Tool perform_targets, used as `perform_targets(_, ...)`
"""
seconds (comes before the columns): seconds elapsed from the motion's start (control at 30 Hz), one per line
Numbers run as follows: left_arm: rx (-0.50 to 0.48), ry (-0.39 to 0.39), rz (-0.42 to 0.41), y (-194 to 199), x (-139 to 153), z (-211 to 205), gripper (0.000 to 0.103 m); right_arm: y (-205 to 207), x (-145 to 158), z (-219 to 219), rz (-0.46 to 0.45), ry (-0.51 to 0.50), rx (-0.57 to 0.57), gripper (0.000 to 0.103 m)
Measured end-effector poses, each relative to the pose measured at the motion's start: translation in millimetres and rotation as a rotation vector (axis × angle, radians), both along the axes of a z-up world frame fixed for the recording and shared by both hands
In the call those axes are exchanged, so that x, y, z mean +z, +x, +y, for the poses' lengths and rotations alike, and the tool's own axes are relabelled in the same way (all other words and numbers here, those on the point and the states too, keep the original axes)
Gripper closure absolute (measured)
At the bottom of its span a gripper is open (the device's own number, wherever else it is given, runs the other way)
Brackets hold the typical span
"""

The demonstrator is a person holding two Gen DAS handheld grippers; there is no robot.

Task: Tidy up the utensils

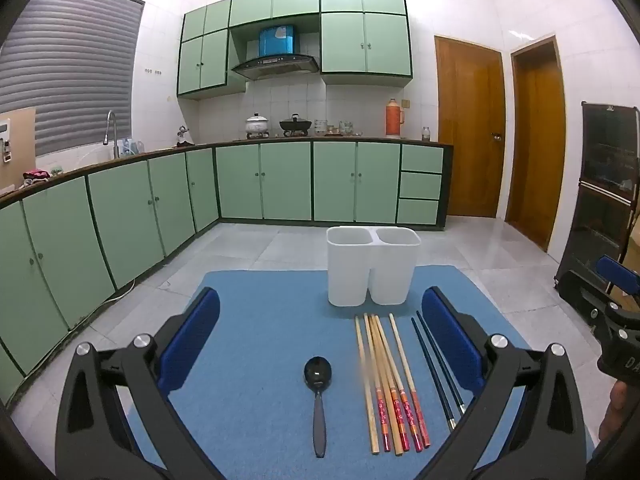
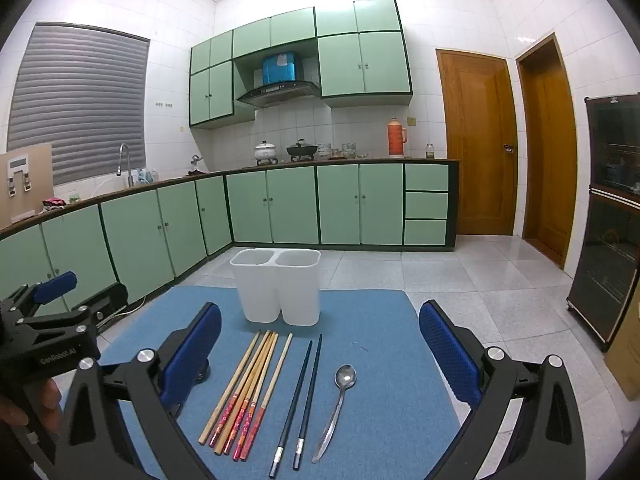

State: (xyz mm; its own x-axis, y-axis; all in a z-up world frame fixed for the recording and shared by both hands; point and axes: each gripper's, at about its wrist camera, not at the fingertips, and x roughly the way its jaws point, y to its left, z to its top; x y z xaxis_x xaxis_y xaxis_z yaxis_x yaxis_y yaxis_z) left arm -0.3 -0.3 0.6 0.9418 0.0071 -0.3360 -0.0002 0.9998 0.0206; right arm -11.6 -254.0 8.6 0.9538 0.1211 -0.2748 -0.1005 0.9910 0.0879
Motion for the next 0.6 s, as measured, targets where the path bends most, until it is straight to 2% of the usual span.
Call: perform_targets(0.6,0.005,-0.001,-0.017,-2.5,2.8,-1.2,0.005,-1.6,1.3,2.0,-0.006,0.003,-0.001,0.006)
